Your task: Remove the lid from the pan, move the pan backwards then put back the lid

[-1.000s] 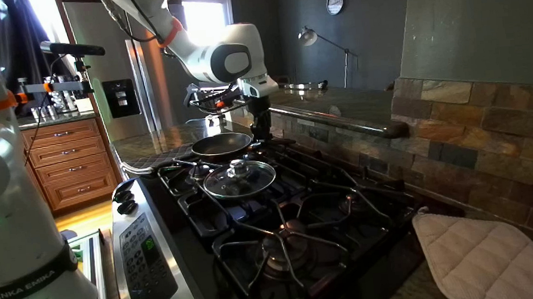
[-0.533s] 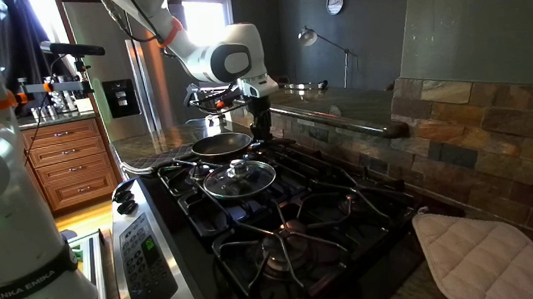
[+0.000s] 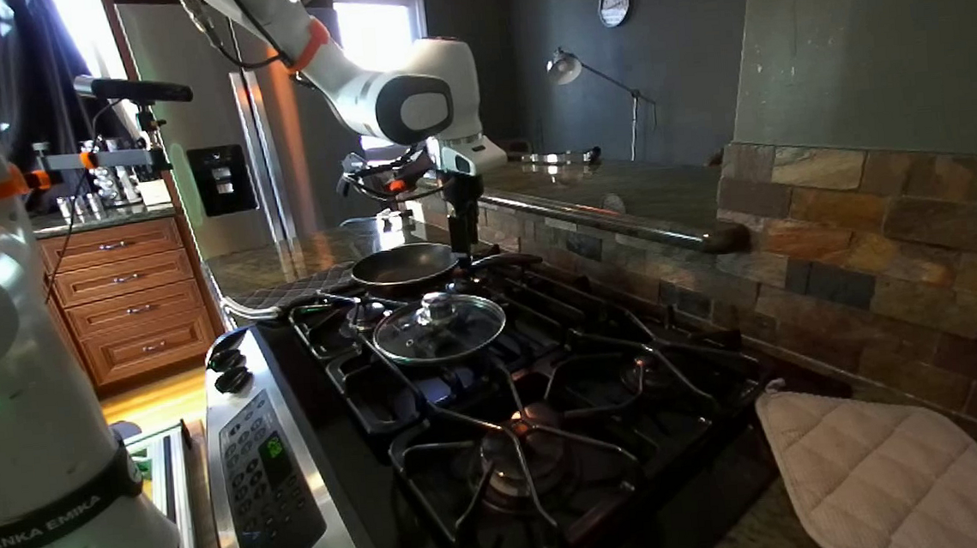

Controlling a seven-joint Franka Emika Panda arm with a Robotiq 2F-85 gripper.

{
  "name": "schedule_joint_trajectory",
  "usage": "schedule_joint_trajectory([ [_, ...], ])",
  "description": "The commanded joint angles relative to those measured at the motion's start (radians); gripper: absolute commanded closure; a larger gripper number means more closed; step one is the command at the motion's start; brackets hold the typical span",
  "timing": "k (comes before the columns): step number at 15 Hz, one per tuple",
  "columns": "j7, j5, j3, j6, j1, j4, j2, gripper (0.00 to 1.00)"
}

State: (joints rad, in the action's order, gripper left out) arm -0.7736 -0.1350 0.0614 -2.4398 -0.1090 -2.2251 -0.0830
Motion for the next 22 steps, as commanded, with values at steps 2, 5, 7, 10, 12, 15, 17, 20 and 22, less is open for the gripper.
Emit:
schedule_joint_trajectory([
  [2,-0.02,0.061,-0.002,0.023,-0.004,-0.022,0.007,0.0],
  [5,-0.059,0.107,-0.005,0.017,-0.006,-0.032,0.004,0.0],
  [7,-0.072,0.11,-0.004,0.016,-0.005,-0.037,0.002,0.0],
  [10,-0.082,0.104,-0.001,0.017,-0.006,-0.051,0.002,0.0],
  [12,-0.098,0.108,-0.003,0.014,-0.007,-0.057,-0.002,0.26],
  [15,-0.13,0.111,-0.004,0.004,-0.007,-0.06,-0.006,0.39],
  [17,-0.151,0.118,-0.005,0.001,-0.008,-0.06,-0.008,0.54],
  [20,-0.179,0.127,-0.006,-0.002,-0.008,-0.062,-0.009,0.77],
  [22,-0.201,0.139,-0.007,0.005,-0.008,-0.061,-0.005,0.78],
])
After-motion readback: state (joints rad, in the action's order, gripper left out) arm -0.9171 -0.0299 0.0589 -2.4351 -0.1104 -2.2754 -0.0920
